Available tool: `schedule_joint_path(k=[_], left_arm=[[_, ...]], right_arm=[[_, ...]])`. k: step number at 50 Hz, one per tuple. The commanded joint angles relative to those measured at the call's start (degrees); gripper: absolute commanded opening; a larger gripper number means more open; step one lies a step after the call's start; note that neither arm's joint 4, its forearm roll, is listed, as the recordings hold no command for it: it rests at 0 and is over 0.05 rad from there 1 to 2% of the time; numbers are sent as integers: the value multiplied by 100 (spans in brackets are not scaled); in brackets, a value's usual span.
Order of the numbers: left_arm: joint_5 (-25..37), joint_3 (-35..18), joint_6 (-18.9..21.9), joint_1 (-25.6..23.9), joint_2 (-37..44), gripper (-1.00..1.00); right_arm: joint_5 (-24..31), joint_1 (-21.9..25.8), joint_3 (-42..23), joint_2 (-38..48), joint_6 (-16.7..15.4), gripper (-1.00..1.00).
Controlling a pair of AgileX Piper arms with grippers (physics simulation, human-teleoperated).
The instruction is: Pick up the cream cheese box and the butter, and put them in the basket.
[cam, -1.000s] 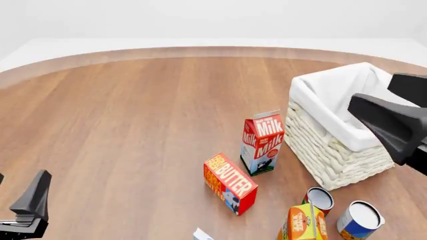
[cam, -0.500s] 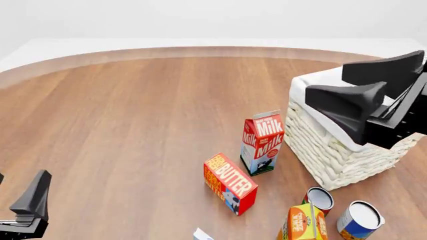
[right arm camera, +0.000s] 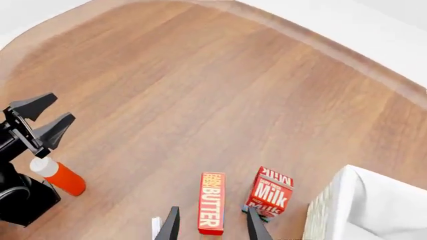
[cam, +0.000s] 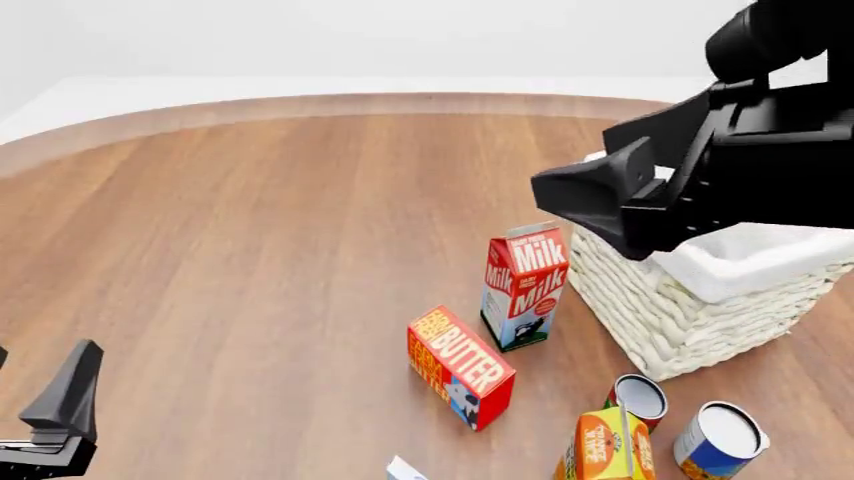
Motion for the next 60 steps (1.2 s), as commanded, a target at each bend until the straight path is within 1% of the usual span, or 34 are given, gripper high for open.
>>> schedule_joint_path(k=[1,9,11,12,13,14,16,18,25,27,32,36,39,45,50,53,54,57,58,60], left_arm=[[0,0,0,0,0,100],[0,0,0,0,0,100],[0,0,0,0,0,100],[0,0,0,0,0,100],[0,0,0,0,0,100],[0,0,0,0,0,100],[0,0,0,0,0,100],[0,0,0,0,0,100],[0,0,0,0,0,100],[0,0,0,0,0,100],[0,0,0,0,0,100],[0,0,0,0,0,100],[0,0,0,0,0,100],[0,0,0,0,0,100],[0,0,0,0,0,100],[0,0,0,0,0,100],[0,0,0,0,0,100],[0,0,0,0,0,100],[0,0,0,0,0,100],[0,0,0,0,0,100]], right_arm=[[293,289,-224,535,64,100],[539,436,-359,902,30,100],[614,449,-360,1005,120,100],[642,448,-339,1050,60,100],[668,499,-350,1096,58,100],[674,612,-404,1123,163,100],[631,652,-413,1128,165,100],[633,858,-423,1160,191,100],[767,919,-541,1305,187,100],[745,1029,-477,1376,233,100],[592,1054,-217,1375,321,100],[512,1036,-107,1372,367,100],[469,974,-3,1356,300,100],[492,898,40,1319,295,100],[556,750,1,1290,197,100],[573,621,-9,1266,104,100],[571,575,-13,1263,22,100],[578,535,-65,1281,-12,100],[557,436,-33,1295,-113,100],[512,383,27,1291,-83,100]])
